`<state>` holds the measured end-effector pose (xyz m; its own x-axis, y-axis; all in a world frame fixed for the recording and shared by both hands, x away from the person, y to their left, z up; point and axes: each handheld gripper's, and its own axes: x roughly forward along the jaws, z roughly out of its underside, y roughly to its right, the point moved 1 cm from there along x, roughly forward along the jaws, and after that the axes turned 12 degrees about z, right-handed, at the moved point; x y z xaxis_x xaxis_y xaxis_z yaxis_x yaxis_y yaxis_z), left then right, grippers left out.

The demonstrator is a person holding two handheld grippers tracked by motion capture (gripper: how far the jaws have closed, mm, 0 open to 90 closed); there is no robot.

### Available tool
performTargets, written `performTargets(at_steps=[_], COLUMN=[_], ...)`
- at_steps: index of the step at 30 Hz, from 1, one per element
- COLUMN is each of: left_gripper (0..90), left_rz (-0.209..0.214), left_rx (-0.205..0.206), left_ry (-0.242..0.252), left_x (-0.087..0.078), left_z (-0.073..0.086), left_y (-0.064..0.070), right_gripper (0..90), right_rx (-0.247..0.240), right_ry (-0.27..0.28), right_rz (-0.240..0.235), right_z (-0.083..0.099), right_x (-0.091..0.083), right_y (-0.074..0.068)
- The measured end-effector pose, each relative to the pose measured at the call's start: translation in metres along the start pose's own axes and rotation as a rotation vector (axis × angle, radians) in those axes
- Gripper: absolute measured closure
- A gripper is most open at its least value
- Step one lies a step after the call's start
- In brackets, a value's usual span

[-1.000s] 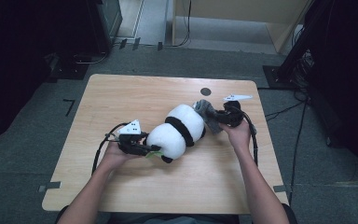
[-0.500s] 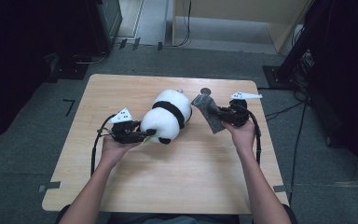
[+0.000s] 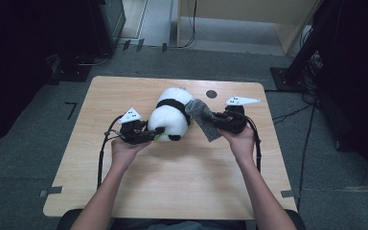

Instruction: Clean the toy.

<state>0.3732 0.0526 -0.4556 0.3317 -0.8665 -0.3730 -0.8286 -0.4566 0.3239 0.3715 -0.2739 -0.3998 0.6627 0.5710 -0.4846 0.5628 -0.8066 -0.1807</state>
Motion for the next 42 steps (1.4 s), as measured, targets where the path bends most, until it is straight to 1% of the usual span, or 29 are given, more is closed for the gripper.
performTargets(at_steps=[2,5,8,11,16,19,21,25,28,30,32,38,42], left_gripper=[47.1,47.0,46.9,46.9,46.9,46.9,46.9,46.9,46.9,47.0,47.0,47.1,47.1], left_rz=[0.0,-0.004,-0.007,-0.012,-0.019,-0.03,-0.033,-0.039,-0.05,-0.057,-0.063,-0.068,-0.069], left_rx=[-0.009,-0.014,-0.016,-0.034,-0.033,-0.036,-0.043,-0.052,-0.062,-0.069,-0.078,-0.108,-0.118], left_ry=[0.0,0.005,0.007,0.017,0.039,0.045,0.045,0.04,0.035,0.039,0.042,0.052,0.056], left_x=[0.003,0.006,0.008,0.01,0.013,0.015,0.015,0.016,0.016,0.016,0.016,0.012,0.011], left_z=[0.002,0.002,0.0,-0.002,-0.006,-0.008,-0.008,-0.008,-0.009,-0.009,-0.01,-0.01,-0.011], left_y=[0.003,0.007,0.011,0.014,0.024,0.027,0.027,0.026,0.026,0.026,0.025,0.021,0.019], right_gripper=[78.1,78.1,78.0,77.7,77.3,76.9,76.5,76.5,76.5,76.5,76.6,76.7,77.2], right_rx=[-0.01,-0.042,-0.071,-0.075,-0.086,-0.107,-0.124,-0.134,-0.164,-0.174,-0.177,-0.243,-0.28], right_ry=[0.008,0.013,0.012,0.01,-0.012,-0.012,-0.013,-0.017,-0.024,-0.028,-0.033,-0.048,-0.057], right_rz=[-0.016,-0.036,-0.043,-0.051,-0.06,-0.058,-0.038,-0.037,-0.024,-0.025,-0.037,-0.032,-0.035], right_z=[-0.002,-0.005,-0.005,-0.004,-0.001,0.001,0.001,0.003,0.006,0.008,0.011,0.023,0.029], right_x=[0.0,0.0,0.002,0.005,0.012,0.015,0.015,0.017,0.02,0.022,0.025,0.035,0.04], right_y=[-0.008,-0.023,-0.035,-0.043,-0.05,-0.057,-0.06,-0.065,-0.07,-0.073,-0.076,-0.089,-0.096])
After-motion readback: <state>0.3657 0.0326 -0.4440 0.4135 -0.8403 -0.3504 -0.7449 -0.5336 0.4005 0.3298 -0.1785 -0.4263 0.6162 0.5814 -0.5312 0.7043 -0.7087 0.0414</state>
